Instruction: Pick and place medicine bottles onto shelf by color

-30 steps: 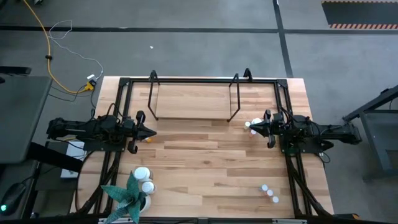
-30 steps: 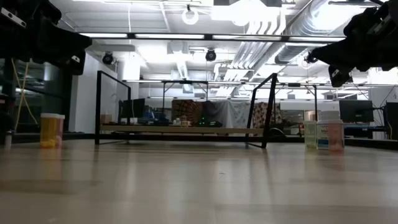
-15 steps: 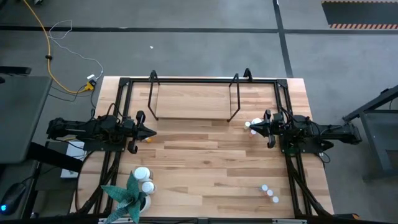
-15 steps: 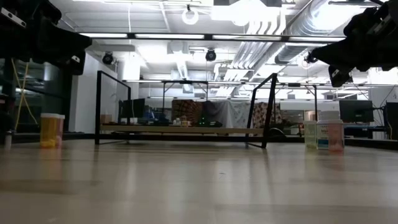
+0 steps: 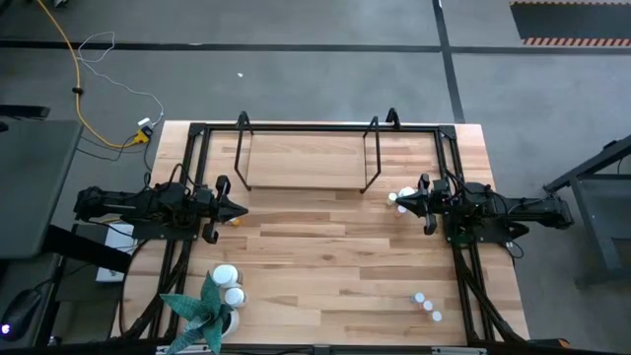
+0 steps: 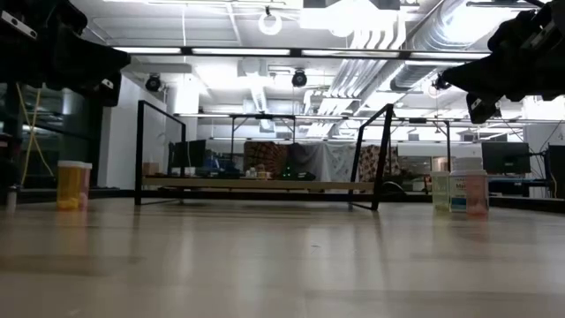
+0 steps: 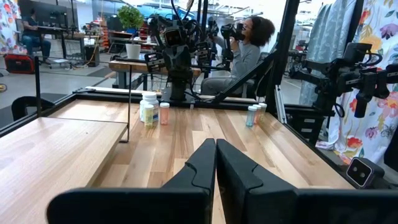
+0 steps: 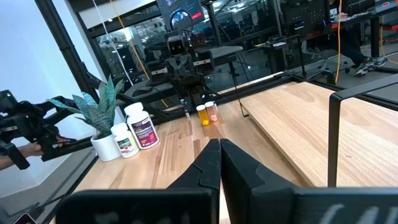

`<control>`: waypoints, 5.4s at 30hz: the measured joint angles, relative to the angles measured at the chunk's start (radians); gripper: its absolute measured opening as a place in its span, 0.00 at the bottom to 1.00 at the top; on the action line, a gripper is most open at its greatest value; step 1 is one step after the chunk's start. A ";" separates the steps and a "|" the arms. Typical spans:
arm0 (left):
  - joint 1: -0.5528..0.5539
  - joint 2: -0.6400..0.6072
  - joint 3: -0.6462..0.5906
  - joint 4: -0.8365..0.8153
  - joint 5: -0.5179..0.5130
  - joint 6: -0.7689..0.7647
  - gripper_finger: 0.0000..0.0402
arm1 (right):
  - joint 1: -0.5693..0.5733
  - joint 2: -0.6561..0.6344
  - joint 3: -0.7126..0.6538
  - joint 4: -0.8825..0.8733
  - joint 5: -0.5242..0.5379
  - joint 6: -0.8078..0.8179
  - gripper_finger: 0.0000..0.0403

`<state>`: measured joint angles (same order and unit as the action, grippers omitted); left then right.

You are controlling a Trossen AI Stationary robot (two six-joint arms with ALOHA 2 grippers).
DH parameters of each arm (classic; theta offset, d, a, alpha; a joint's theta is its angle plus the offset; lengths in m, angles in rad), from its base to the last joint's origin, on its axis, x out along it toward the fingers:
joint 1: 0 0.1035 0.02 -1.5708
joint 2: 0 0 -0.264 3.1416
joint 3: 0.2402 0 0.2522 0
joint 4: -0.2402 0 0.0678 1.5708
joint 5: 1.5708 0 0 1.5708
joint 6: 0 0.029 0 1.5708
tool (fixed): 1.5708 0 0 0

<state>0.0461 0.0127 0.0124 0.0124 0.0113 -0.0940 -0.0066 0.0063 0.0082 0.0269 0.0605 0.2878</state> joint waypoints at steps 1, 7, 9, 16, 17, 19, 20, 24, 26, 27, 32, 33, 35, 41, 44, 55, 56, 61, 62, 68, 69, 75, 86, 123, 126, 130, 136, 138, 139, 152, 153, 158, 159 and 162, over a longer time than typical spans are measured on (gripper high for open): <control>0.000 0.000 0.000 0.000 0.000 0.000 0.01 | 0.000 0.000 0.000 0.000 0.000 0.000 0.00; 0.000 0.000 0.000 0.000 0.000 0.000 0.01 | 0.000 0.000 0.000 0.000 0.000 0.000 0.00; 0.000 0.000 0.000 0.000 0.000 0.000 0.01 | 0.000 0.000 0.000 0.000 0.000 0.000 0.00; 0.000 0.000 0.000 0.000 0.000 0.000 0.01 | 0.000 0.000 0.000 0.000 0.000 0.000 0.00; 0.000 0.000 0.000 0.000 0.000 0.000 0.01 | 0.000 0.000 0.000 0.000 0.000 0.000 0.00; 0.000 0.000 0.000 0.000 0.000 0.000 0.01 | 0.000 0.000 0.000 0.000 0.000 0.000 0.00; 0.000 0.000 0.000 0.000 0.000 0.000 0.01 | 0.000 0.000 0.000 0.000 0.000 0.000 0.00; 0.000 0.000 0.000 0.000 0.000 0.000 0.01 | 0.000 0.000 0.000 0.000 0.000 0.000 0.00; 0.000 0.000 0.000 0.000 0.000 0.000 0.01 | 0.000 0.000 0.000 0.000 0.000 0.000 0.00; 0.000 0.000 0.000 0.000 0.000 0.000 0.01 | 0.000 0.000 0.000 0.000 0.000 0.000 0.00; 0.000 0.000 0.000 0.000 0.000 0.000 0.01 | 0.000 0.000 0.000 0.000 0.000 0.000 0.00; 0.000 0.000 0.000 0.000 0.000 0.000 0.01 | 0.000 0.000 0.000 0.000 0.000 0.000 0.00; 0.000 0.000 0.000 0.000 0.000 0.000 0.01 | 0.000 0.000 0.000 0.000 0.000 0.000 0.00; 0.000 0.000 0.000 0.000 0.000 0.000 0.01 | 0.000 0.000 0.000 0.000 0.000 0.000 0.00; 0.000 0.000 0.000 0.000 0.000 0.000 0.01 | 0.000 0.000 0.000 0.000 0.000 0.000 0.00; 0.000 0.000 0.000 0.000 0.000 0.000 0.01 | 0.000 0.000 0.000 0.000 0.000 0.000 0.00; 0.000 0.000 0.000 0.000 0.000 0.000 0.01 | 0.000 0.000 0.000 0.000 0.000 0.000 0.00; 0.000 0.000 0.000 0.000 0.000 0.000 0.01 | 0.000 0.000 0.000 0.000 0.000 0.000 0.00; 0.000 0.000 0.000 0.000 0.000 0.000 0.01 | 0.000 0.000 0.000 0.000 0.000 0.000 0.00; 0.000 0.000 0.000 0.000 0.000 0.000 0.01 | 0.000 0.000 0.000 0.000 0.000 0.000 0.00; 0.000 0.000 0.000 0.000 0.000 0.000 0.01 | 0.000 0.000 0.000 0.000 0.000 0.000 0.00; 0.000 0.000 0.000 0.000 0.000 0.000 0.01 | 0.000 0.000 0.000 0.000 0.000 0.000 0.00; 0.000 0.000 0.000 0.000 0.000 0.000 0.01 | 0.000 0.000 0.000 0.000 0.000 0.000 0.00; 0.000 0.000 0.000 0.000 0.000 0.000 0.01 | 0.000 0.000 0.000 0.000 0.000 0.000 0.00; 0.000 0.000 0.000 0.000 0.000 0.000 0.01 | 0.000 0.000 0.000 0.000 0.000 0.000 0.00; 0.000 0.000 0.000 0.000 0.000 0.000 0.01 | 0.000 0.000 0.000 0.000 0.000 0.000 0.00; 0.000 0.000 0.000 0.000 0.000 0.000 0.01 | 0.000 0.000 0.000 0.000 0.000 0.000 0.00; 0.000 0.000 0.000 0.000 0.000 0.000 0.01 | 0.000 0.000 0.000 0.000 0.000 0.000 0.00; 0.000 0.000 0.000 0.000 0.000 0.000 0.01 | 0.000 0.000 0.000 0.000 0.000 -0.001 0.00; 0.000 0.000 0.000 0.000 0.000 0.000 0.01 | 0.000 0.014 0.000 0.335 0.112 0.052 0.00; 0.000 0.000 0.000 0.000 0.000 0.000 0.01 | 0.000 0.023 0.000 0.382 0.114 0.049 0.00; 0.000 0.000 0.000 0.000 0.000 0.000 0.01 | 0.000 0.111 0.083 0.315 0.169 0.043 0.05; 0.000 0.000 0.000 0.000 0.000 0.000 0.01 | 0.000 0.136 0.119 0.254 0.192 0.035 0.08; 0.000 0.000 0.000 0.000 0.000 0.000 0.01 | 0.000 0.225 0.256 -0.028 0.265 0.022 0.21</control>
<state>0.0463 0.0128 0.0124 0.0124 0.0116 -0.0940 -0.0067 0.2315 0.2641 -0.0007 0.3255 0.3096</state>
